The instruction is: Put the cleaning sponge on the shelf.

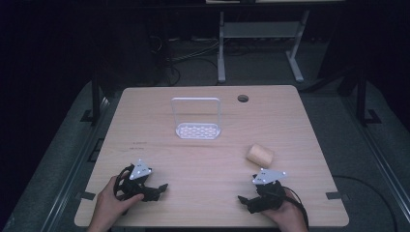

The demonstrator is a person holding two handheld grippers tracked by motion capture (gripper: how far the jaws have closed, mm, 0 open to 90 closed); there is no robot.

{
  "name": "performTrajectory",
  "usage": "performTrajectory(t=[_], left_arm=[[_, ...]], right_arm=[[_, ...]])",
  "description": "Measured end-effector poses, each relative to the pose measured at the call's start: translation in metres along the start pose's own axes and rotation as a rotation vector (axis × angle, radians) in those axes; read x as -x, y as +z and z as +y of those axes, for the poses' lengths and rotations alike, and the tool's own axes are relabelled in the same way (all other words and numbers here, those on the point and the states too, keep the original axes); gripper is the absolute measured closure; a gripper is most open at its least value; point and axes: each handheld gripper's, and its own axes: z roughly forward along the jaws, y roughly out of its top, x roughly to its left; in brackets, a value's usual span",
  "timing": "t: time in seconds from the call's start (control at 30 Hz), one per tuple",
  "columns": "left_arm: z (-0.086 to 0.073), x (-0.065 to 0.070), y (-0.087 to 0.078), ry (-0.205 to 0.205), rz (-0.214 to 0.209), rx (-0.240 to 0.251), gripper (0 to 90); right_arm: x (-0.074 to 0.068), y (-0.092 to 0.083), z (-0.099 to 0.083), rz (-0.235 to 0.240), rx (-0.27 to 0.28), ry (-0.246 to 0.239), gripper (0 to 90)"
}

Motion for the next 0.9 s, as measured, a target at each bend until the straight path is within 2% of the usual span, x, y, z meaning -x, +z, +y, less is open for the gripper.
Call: performTrajectory(t=[0.33, 0.5, 0.73, 0.9], left_arm=[[0.000, 0.000, 0.000, 0.000, 0.000, 0.000, 12.1], [0.000, 0.000, 0.000, 0.000, 0.000, 0.000, 12.1], [0.000, 0.000, 0.000, -0.001, -0.001, 0.001, 12.1], [0.000, 0.000, 0.000, 0.000, -0.001, 0.000, 12.1]], right_arm=[[0.001, -0.001, -0.001, 0.010, -0.007, -0.008, 8.3], [0.003, -0.007, -0.001, 0.022, -0.031, 0.011, 8.6], [0.005, -0.018, -0.002, 0.004, -0.023, 0.006, 8.8], [0.013, -0.026, -0.005, -0.012, -0.021, 0.020, 8.8]])
